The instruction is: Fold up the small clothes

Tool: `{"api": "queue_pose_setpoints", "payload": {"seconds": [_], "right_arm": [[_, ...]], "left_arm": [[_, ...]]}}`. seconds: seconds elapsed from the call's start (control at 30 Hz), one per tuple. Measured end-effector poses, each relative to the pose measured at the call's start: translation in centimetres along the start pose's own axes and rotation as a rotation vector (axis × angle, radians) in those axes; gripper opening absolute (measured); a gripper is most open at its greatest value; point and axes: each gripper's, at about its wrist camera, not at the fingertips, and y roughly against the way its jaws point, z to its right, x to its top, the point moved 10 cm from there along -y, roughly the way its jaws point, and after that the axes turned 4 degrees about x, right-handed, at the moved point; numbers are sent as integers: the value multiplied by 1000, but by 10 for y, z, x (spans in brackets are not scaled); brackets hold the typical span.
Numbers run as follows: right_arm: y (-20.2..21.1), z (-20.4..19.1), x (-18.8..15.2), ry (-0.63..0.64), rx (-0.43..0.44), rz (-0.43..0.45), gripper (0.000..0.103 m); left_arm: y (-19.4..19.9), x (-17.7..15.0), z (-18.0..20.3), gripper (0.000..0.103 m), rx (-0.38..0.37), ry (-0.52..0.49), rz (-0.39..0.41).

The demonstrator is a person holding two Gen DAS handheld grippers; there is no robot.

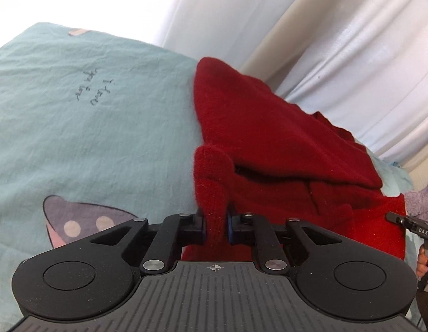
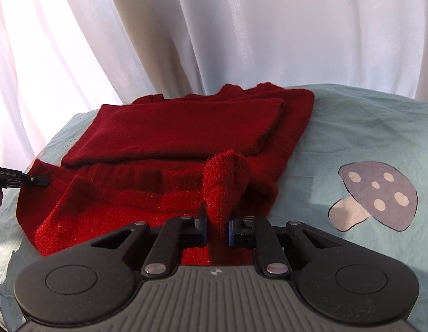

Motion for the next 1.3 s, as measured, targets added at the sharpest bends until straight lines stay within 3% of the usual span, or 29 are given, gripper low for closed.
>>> {"api": "queue_pose_setpoints", "payload": {"seconds": [0.13,0.2,0.23,0.37,0.4,0.47,0.53,0.73,0.87,1.03,1.2,1.3], "right_arm": [[3,-3,5,-9,30,37,10],[-3,0,2,-29,23,17,15],[-7,1,1,-37,20,6,15],[-17,-1,-3,-40,6,-29,18],[-19,-2,-3,-30,-1,-33,18],[-21,-4,-3,-13,-22,-36,18],[-21,-7,-3,3,-37,-42,10],[11,-26,17,77,-66,60,9],[32,-38,39,105,-67,136,9],[42,-33,76,115,-120,218,9],[58,-29,113,111,-128,310,9],[56,-23,128,127,-169,339,9]], "left_arm": [[10,7,14,15,-60,-22,34],[2,4,16,31,-53,-43,12],[-4,1,15,33,-39,-52,-9],[-22,-7,15,32,-9,-91,-58],[-28,-9,13,23,20,-97,-73],[-32,-9,10,18,42,-86,-86],[-25,-5,12,12,56,-86,-62],[10,14,31,12,107,-171,-6],[34,49,44,12,105,-193,82],[52,97,61,12,94,-235,179],[75,132,77,12,21,-194,253],[56,146,82,12,99,-264,271]]}}
